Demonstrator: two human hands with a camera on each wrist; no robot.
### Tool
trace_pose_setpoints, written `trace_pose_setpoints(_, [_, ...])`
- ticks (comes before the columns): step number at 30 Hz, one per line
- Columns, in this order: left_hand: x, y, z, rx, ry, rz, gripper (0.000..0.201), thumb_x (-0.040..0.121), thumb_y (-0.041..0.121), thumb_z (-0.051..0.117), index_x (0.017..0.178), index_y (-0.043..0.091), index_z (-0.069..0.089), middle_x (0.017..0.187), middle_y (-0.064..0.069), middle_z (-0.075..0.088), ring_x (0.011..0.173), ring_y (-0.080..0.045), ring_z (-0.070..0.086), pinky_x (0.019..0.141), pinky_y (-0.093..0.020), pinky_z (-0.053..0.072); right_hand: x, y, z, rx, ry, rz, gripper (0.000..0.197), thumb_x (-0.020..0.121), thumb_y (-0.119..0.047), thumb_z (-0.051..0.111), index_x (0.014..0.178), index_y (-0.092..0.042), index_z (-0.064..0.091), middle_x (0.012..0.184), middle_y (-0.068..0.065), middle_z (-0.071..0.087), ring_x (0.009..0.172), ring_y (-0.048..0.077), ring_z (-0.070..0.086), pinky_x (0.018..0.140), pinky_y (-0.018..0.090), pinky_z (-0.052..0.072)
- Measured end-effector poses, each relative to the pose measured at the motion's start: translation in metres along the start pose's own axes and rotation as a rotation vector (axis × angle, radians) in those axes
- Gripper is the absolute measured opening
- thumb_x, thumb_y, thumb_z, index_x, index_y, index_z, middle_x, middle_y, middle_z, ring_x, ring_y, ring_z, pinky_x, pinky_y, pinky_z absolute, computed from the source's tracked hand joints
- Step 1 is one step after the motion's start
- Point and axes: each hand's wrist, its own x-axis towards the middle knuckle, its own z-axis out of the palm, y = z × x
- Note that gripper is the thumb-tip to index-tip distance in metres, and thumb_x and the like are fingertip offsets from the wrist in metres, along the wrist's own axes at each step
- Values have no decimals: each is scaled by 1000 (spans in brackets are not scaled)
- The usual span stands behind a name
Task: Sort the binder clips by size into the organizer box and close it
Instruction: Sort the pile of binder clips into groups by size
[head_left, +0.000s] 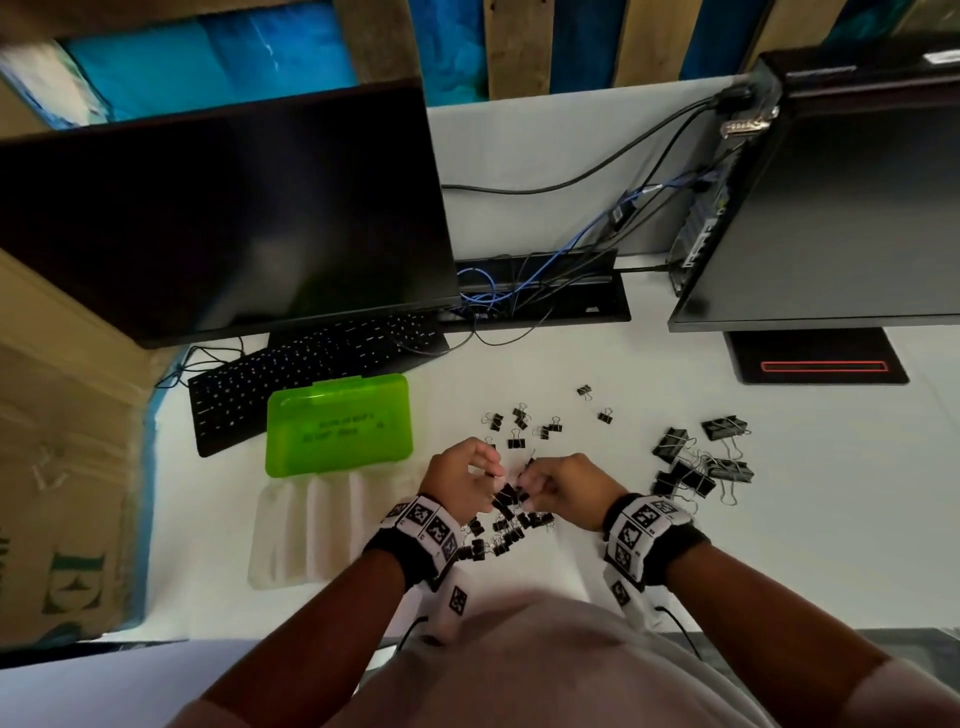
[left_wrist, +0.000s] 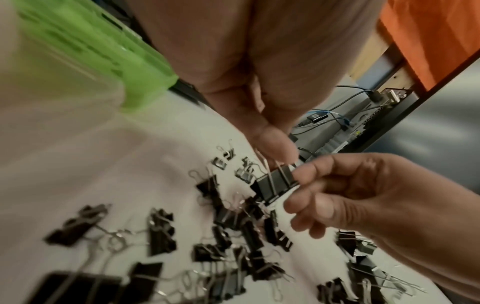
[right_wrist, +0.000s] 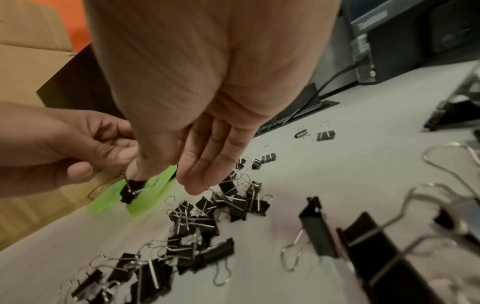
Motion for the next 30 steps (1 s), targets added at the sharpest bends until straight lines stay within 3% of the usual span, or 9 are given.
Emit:
trace_pose_setpoints(5, [1, 9, 22, -61, -95, 31, 22, 79, -1, 66, 88, 15, 54, 90, -5, 66, 70, -14, 63, 50, -28, 54, -12, 1, 2, 125, 162, 45, 35, 73, -21, 79, 91, -26, 49, 76, -5, 67, 64, 0, 60, 63, 12, 48])
trace_pose_setpoints(8, [5, 8, 31, -33, -146, 102, 21, 86, 5, 59, 90, 25, 53, 102, -3, 64, 76, -23, 68, 59, -32, 52, -23, 6, -7, 46, 193, 64, 36, 75, -23, 77, 91, -26, 46, 79, 0, 67, 64, 6, 59, 60, 11, 44])
trace_pose_setpoints(11, [13, 3, 29, 430, -61, 181, 29, 86, 7, 57, 97, 33, 52, 113, 3, 58, 98, -21, 60, 81, -33, 45, -41, 13, -23, -79, 137, 89, 20, 82, -24, 70, 99, -24, 60, 78, -5, 64, 68, 9, 58, 62, 14, 40])
trace_pose_setpoints(13, [13, -2, 19, 803, 38, 139, 31, 81, 24, 66, 108, 31, 51, 124, 5, 50, 116, -21, 46, 93, -37, 41, -55, 20, -33, -163, 120, 94, 13, 86, -22, 66, 98, -25, 68, 79, -14, 60, 68, 2, 54, 64, 14, 39])
trace_pose_setpoints(18, [6, -15, 5, 946, -165, -11, 86, 51, 48, 85, 121, 28, 39, 129, 3, 31, 120, -23, 36, 93, -44, 42, -81, 36, -36, -302, 27, 81, 9, 81, -25, 68, 89, -28, 73, 92, -8, 66, 83, 5, 51, 75, 21, 43])
trace_pose_setpoints(21, [1, -23, 7, 1056, -311, -23, 107, 45, 33, 91, 131, 28, 28, 134, 0, 21, 121, -29, 36, 94, -47, 45, -81, 45, -28, -410, 27, 39, 9, 80, -32, 69, 88, -29, 73, 99, -6, 64, 94, 12, 48, 80, 28, 44])
trace_pose_setpoints(23, [1, -30, 8, 1059, -304, -23, 107, 46, 17, 90, 130, 28, 25, 132, -3, 20, 113, -31, 44, 92, -44, 48, -77, 49, -25, -420, 48, 45, 12, 79, -34, 70, 89, -28, 73, 102, -7, 63, 97, 14, 49, 81, 29, 43])
trace_pose_setpoints(26, [1, -34, 9, 898, -246, -18, 92, 54, 5, 84, 125, 21, 29, 124, -6, 28, 90, -30, 57, 83, -38, 51, -70, 51, -25, -437, 54, 43, 15, 81, -39, 66, 90, -29, 73, 102, -10, 62, 98, 11, 48, 81, 27, 43])
trace_pose_setpoints(30, [4, -36, 11, 651, -110, 45, 67, 62, -4, 77, 112, 16, 38, 118, -6, 39, 88, -31, 57, 82, -43, 51, -59, 43, -32, -442, 48, 72, 14, 87, -31, 59, 96, -29, 69, 104, -6, 62, 103, 14, 52, 86, 33, 46])
